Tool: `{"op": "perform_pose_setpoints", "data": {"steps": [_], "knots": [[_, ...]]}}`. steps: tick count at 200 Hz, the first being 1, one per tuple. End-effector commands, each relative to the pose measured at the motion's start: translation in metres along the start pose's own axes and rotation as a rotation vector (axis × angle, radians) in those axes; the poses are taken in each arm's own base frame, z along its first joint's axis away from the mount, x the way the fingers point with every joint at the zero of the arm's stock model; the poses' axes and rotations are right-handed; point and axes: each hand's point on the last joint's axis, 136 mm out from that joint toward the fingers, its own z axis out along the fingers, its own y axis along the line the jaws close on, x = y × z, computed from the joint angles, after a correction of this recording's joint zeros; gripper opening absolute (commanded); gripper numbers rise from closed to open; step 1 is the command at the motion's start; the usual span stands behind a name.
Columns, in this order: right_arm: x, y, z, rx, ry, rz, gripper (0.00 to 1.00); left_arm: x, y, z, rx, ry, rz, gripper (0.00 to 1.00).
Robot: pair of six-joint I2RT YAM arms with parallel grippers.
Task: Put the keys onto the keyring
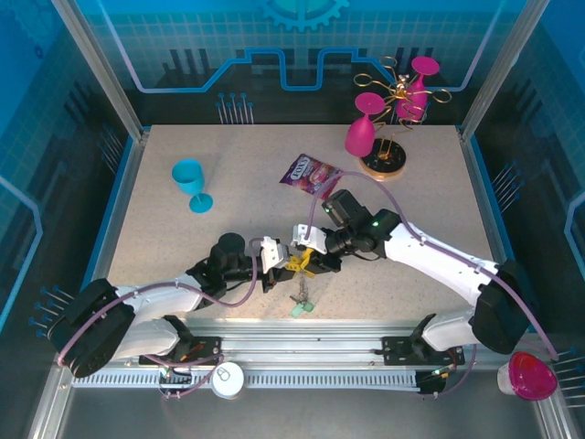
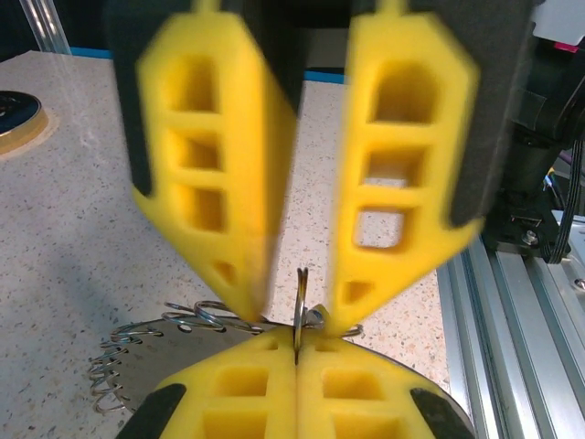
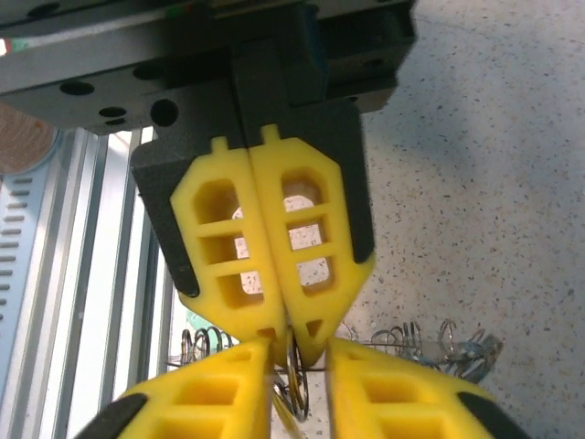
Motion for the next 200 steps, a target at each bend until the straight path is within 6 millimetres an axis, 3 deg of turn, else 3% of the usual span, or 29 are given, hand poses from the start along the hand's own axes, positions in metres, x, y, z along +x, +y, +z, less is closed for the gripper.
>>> {"op": "perform_pose_setpoints", "data": {"steps": [1, 22, 47, 52, 74, 134, 178, 200], "knots": [[-0.018, -0.003, -0.019, 0.04, -0.131, 0.008, 0.4, -0.012, 0.002, -0.005, -0.022, -0.056, 0.04, 0.0], [-0.015, -0.006, -0.029, 0.074, -0.168, 0.026, 0.44, -0.011, 0.001, -0.006, -0.025, -0.056, 0.038, 0.0], [-0.006, -0.015, -0.036, 0.146, -0.174, 0.039, 0.39, -0.01, 0.001, -0.007, -0.027, -0.059, 0.04, 0.0], [0.004, -0.013, -0.031, 0.146, -0.156, 0.041, 0.38, -0.01, 0.001, -0.007, -0.025, -0.06, 0.041, 0.0], [0.013, -0.01, -0.025, 0.155, -0.151, -0.027, 0.29, -0.011, -0.001, -0.007, -0.017, -0.07, 0.046, 0.0], [0.006, -0.003, -0.013, 0.107, -0.19, -0.096, 0.21, -0.012, -0.006, -0.009, 0.004, -0.097, 0.077, 0.0], [0.017, -0.004, -0.008, 0.131, -0.17, -0.086, 0.27, -0.015, -0.004, -0.011, -0.016, -0.115, 0.076, 0.0], [0.012, 0.001, -0.012, 0.133, -0.213, -0.091, 0.27, -0.015, -0.005, -0.011, -0.015, -0.124, 0.062, 0.0]]}}
